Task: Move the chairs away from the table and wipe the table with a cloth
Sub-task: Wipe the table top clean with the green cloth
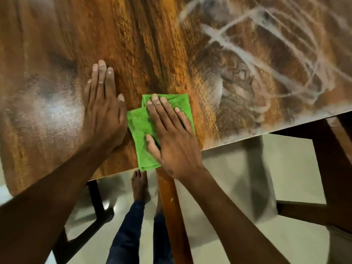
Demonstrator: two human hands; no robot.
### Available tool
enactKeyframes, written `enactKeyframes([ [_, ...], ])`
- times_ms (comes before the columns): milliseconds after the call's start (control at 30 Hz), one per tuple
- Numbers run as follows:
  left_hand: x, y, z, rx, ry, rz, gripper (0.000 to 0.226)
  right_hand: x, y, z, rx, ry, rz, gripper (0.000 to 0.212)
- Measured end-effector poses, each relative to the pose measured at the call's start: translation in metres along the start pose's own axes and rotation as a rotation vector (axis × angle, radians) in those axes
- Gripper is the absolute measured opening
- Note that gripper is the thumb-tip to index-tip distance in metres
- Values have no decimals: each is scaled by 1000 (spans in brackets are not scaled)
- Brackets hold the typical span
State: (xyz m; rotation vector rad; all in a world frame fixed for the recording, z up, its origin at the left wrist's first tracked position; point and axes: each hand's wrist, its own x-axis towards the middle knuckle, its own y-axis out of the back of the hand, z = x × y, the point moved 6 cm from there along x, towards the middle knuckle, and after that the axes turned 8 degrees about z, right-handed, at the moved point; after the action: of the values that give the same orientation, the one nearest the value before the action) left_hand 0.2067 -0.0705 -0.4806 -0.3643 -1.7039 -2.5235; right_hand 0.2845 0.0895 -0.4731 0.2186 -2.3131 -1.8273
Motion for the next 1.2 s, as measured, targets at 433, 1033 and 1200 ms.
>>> enactKeyframes([
  [433, -2, 1, 8, 0, -24, -21, 65, 83, 28, 163, -67, -151, 113, 73],
  [1033, -4, -1, 7, -55, 16, -3, 63, -12, 17, 96, -16, -54, 104, 72],
  [1200, -3, 2, 28, 6, -40, -33, 71, -31, 46, 203, -43, -229, 157, 67],
])
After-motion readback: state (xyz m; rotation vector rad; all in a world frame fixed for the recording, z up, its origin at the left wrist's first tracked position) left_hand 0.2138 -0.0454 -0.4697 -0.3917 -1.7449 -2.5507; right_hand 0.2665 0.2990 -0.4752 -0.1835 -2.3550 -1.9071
